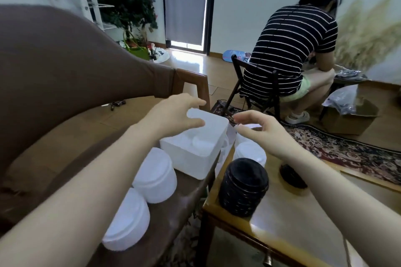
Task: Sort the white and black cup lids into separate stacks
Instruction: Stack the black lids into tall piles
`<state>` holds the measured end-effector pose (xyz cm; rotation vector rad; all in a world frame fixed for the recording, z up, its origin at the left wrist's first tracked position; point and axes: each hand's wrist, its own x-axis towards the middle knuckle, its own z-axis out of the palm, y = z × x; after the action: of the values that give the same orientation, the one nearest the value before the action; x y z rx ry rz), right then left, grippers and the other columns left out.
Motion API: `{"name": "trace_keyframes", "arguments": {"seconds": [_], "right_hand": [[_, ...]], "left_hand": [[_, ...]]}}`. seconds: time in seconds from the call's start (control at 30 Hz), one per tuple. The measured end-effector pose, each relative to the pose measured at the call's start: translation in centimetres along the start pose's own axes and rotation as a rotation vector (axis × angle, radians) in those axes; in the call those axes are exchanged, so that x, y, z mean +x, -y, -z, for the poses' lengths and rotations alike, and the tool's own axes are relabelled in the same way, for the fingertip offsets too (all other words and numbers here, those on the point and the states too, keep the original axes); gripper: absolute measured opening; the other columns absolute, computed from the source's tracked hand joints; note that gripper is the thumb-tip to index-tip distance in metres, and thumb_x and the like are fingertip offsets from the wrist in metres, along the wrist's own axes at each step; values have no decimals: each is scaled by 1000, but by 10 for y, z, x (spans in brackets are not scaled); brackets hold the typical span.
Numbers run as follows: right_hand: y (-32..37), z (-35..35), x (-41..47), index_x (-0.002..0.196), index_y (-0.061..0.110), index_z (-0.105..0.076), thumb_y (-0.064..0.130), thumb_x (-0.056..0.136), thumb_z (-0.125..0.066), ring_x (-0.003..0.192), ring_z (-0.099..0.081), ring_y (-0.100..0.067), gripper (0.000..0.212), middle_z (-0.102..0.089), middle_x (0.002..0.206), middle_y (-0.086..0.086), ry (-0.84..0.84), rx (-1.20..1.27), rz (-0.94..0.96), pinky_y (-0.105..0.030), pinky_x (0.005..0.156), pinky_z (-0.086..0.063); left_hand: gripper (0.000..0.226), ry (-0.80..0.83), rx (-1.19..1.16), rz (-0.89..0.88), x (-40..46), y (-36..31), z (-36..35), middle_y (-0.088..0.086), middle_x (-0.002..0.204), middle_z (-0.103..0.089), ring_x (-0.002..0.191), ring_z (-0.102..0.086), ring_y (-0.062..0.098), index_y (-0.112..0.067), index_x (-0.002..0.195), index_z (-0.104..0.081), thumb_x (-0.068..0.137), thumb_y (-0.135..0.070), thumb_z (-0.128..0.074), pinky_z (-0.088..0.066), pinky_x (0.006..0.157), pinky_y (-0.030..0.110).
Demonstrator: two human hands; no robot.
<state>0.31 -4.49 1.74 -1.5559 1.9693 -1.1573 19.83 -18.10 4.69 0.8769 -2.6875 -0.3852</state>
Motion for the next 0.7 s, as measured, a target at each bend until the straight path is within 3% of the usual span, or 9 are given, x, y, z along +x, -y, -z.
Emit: {"name": "trace_keyframes", "arguments": {"seconds": [0.1,0.2,0.3,0.43,0.5,0.63,0.7], "right_hand": [[7,-13,29,123,23,-63,21,91,-64,113,-56,-5,32,-62,120,10,155,-134,74,-27,102,-42],[4,-26,55,126,24,-61,22,90,-67,115,-50,-1,37,-59,126,11,254,-282,105,-25,104,-38],[-1,-39,81,131,26,-56,20,87,-70,120,-48,-4,46,-56,131,10,423,-389,84,-31,107,-40],[-3,-59,111,142,28,-44,18,85,-72,134,-39,-12,64,-44,146,7,689,-556,19,-34,112,-35],[-3,-71,122,145,30,-39,17,86,-71,136,-38,-18,68,-40,149,5,738,-668,6,-34,109,-37],[-3,-89,134,148,32,-33,17,93,-60,121,-42,-18,64,-41,141,1,778,-888,51,-28,89,-40],[-8,-96,138,147,32,-36,17,93,-60,119,-43,-18,61,-48,136,3,777,-952,85,-31,94,-42]], "left_hand": [[55,165,110,27,8,27,3,-3,138,-55,123,-53,15,-27,143,-51,91,-37,-68,-47,99,30],[53,199,48,32,12,50,-3,-5,141,-51,127,-49,14,-28,141,-54,91,-37,-70,-46,104,33],[53,263,-20,1,17,60,-16,-8,156,-37,143,-32,13,-30,143,-51,92,-35,-68,-33,117,38],[59,261,-86,-4,29,60,-32,-10,161,-28,149,-18,13,-32,148,-43,94,-36,-65,-21,121,43],[60,212,-73,16,32,63,-36,-9,161,-28,149,-19,14,-33,149,-41,94,-37,-65,-20,120,43],[60,205,46,73,28,76,-43,-8,160,-29,148,-19,15,-34,151,-37,96,-39,-61,-17,120,43],[58,228,76,78,27,81,-46,-9,160,-29,148,-18,15,-34,151,-37,97,-40,-59,-16,120,42]]}}
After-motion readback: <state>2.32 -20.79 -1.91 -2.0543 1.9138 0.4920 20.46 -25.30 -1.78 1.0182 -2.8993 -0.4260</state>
